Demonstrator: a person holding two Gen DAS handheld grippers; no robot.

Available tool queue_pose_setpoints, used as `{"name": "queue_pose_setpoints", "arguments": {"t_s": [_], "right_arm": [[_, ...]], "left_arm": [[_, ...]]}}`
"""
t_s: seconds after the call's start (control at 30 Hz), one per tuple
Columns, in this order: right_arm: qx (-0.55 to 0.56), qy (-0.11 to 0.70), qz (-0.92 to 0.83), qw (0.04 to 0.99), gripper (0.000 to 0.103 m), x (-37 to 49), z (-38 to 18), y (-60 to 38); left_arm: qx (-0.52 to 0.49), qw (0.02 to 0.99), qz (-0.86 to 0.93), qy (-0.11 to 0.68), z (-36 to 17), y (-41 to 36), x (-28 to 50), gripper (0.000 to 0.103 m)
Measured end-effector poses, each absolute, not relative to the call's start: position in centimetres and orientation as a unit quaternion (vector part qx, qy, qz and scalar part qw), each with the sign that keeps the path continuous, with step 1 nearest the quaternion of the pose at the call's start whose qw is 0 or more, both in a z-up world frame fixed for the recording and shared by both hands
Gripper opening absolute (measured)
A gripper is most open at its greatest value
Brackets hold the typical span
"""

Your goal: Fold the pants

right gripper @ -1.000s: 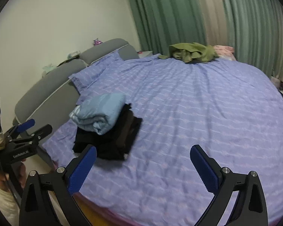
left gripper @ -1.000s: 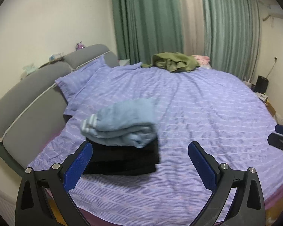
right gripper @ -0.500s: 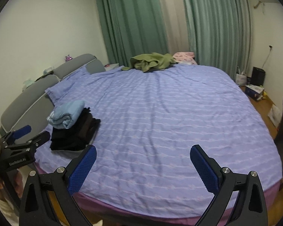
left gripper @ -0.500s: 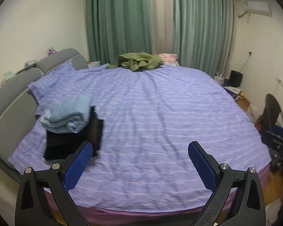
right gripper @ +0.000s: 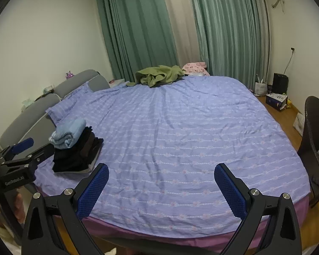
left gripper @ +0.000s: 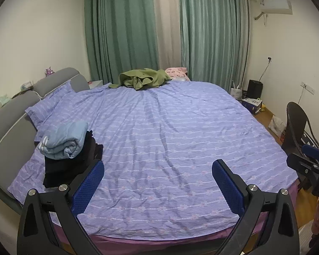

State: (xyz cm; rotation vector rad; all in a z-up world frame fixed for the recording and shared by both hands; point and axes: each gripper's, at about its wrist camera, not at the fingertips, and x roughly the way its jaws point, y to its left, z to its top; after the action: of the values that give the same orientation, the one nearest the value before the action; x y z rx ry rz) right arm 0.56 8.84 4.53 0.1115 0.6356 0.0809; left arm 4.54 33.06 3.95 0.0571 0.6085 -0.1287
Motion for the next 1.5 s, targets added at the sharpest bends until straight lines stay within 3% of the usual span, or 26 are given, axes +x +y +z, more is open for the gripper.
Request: {"name": "queue_pose_setpoints", "arguments": {"t_s": [1.5], "right_arm": [[0.044,0.287,0.042,0.956,0.101,-3.6,6.1,6.5]], "left_arm": [[0.033,0.959,-0.038,0.281,5.2,31.0,-0.6,0.103]]}}
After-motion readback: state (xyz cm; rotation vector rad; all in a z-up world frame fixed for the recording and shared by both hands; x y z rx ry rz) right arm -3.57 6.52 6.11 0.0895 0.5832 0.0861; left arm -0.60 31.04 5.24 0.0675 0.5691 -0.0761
